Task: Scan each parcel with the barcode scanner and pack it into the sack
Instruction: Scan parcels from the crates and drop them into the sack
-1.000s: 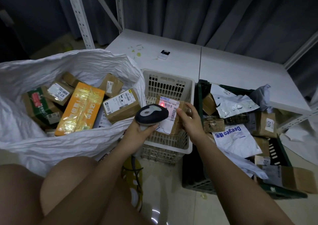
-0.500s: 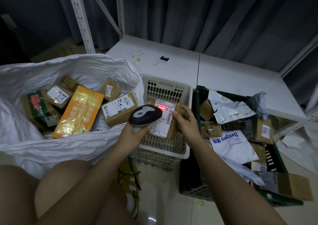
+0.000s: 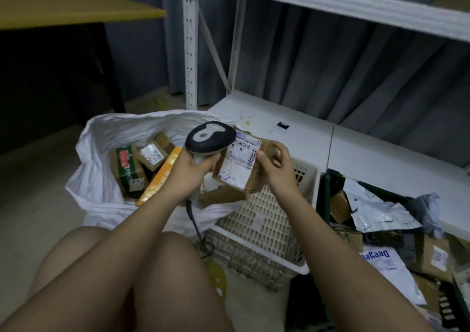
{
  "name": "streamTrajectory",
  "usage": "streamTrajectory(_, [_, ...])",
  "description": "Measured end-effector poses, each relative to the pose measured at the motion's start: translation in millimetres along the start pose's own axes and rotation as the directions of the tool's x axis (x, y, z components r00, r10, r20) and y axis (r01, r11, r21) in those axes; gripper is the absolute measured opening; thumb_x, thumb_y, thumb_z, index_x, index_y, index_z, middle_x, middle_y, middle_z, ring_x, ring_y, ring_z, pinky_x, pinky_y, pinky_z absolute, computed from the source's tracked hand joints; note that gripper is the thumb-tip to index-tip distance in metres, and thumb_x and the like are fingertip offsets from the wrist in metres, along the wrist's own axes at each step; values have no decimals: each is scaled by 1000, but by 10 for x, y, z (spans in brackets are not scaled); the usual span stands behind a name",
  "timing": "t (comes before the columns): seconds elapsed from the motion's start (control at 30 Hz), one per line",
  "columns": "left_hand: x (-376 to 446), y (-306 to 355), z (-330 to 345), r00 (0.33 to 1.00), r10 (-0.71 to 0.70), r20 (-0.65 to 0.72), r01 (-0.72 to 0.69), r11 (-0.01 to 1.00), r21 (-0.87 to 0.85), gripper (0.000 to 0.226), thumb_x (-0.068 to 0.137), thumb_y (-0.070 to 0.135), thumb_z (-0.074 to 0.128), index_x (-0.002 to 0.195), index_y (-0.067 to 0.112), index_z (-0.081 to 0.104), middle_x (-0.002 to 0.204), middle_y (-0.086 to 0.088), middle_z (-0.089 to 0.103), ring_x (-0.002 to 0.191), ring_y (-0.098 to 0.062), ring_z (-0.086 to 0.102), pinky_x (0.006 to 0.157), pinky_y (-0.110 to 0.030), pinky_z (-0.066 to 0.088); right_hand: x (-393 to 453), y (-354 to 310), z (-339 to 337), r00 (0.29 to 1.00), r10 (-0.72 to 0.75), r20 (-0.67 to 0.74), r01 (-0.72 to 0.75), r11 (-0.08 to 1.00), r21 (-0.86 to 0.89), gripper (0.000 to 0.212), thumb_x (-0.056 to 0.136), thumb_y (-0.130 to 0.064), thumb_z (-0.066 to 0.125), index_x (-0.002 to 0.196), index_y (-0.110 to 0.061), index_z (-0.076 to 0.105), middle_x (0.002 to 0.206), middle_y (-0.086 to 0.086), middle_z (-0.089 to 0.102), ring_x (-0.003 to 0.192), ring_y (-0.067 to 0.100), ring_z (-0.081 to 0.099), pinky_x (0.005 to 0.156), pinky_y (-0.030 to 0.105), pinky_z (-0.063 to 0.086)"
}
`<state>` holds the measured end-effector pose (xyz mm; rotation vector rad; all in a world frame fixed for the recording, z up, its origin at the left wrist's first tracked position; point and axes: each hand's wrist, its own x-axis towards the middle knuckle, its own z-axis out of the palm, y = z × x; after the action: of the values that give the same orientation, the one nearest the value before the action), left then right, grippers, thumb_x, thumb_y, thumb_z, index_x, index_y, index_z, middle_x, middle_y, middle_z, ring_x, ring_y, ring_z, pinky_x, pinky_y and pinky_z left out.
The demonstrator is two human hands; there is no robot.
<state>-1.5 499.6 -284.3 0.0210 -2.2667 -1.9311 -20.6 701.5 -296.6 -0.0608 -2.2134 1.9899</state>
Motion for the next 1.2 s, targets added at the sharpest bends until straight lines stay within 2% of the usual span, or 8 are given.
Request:
streamTrajectory(0.23, [359, -30, -796, 983, 3, -184, -1, 1000, 9, 41, 87, 21, 69, 124, 20, 50, 99, 3, 65, 77, -6, 63, 68, -23, 53, 477, -51, 877, 994, -108, 31, 111, 986, -122, 36, 85, -34, 72, 106, -46, 46, 118, -6, 58, 110, 17, 57, 95, 45, 51])
streamTrajectory(0.33, [563, -178, -1034, 977, -11, -214, 17, 1000, 26, 54, 85, 25, 71, 133, 20, 48, 117, 2, 64, 104, -15, 62, 92, -33, 51, 798, 100, 1180, 993, -115, 23, 117, 976, -181, 47, 80, -30, 76, 111, -39, 41, 123, 1, 57, 112, 22, 56, 95, 48, 50])
streamTrajectory(0.6, [1067, -628, -1223, 971, -43, -236, 61, 996, 69, 74, 68, 54, 70, 131, 22, 51, 117, -4, 65, 106, -25, 62, 93, -45, 52, 1546, 744, 1933, 980, -111, 163, 162, 927, -339, 52, 81, -9, 74, 122, -18, 43, 124, 2, 48, 109, 17, 52, 86, 30, 44])
streamTrajectory(0.7, [1189, -759, -1223, 968, -80, -236, 95, 994, 51, 58, 82, 35, 72, 133, 18, 49, 117, -7, 65, 106, -26, 62, 94, -44, 51, 1688, 859, 2100, 896, 123, 426, 141, 831, -538, 41, 95, -21, 60, 133, -13, 48, 132, 7, 52, 117, 26, 54, 89, 24, 41])
streamTrajectory(0.8, [1224, -837, -1171, 972, -82, -221, 96, 994, 57, 54, 85, 29, 71, 133, 19, 49, 119, -3, 65, 108, -22, 61, 94, -39, 51, 1748, 876, 2099, 829, 253, 499, 158, 750, -642, 35, 102, -22, 46, 132, -8, 57, 132, 11, 55, 121, 28, 51, 92, 27, 39])
streamTrajectory(0.93, [1146, -746, -994, 973, -76, -217, 87, 996, 38, 54, 86, 24, 70, 134, 17, 48, 119, 4, 63, 105, -10, 59, 84, -19, 47, 1695, 822, 1899, 852, 154, 500, 159, 834, -528, 29, 98, -16, 47, 124, -17, 61, 118, 3, 57, 110, 22, 53, 97, 38, 45])
streamTrajectory(1.03, [1048, -597, -760, 983, -66, -172, 70, 997, 19, 54, 85, 26, 71, 132, 12, 50, 107, 0, 67, 89, -10, 63, 75, -22, 49, 1485, 639, 1574, 899, 83, 431, 131, 886, -444, 33, 98, -12, 50, 130, -11, 57, 127, 0, 55, 114, 13, 50, 95, 24, 40])
streamTrajectory(1.2, [713, -220, -121, 999, -38, -38, 38, 999, -14, 41, 89, 19, 66, 127, 14, 53, 108, -6, 66, 89, -13, 63, 71, -16, 49, 891, 505, 678, 962, 71, 265, 37, 924, -382, 30, 98, -17, 53, 129, -15, 55, 130, -4, 50, 121, 13, 47, 99, 28, 40])
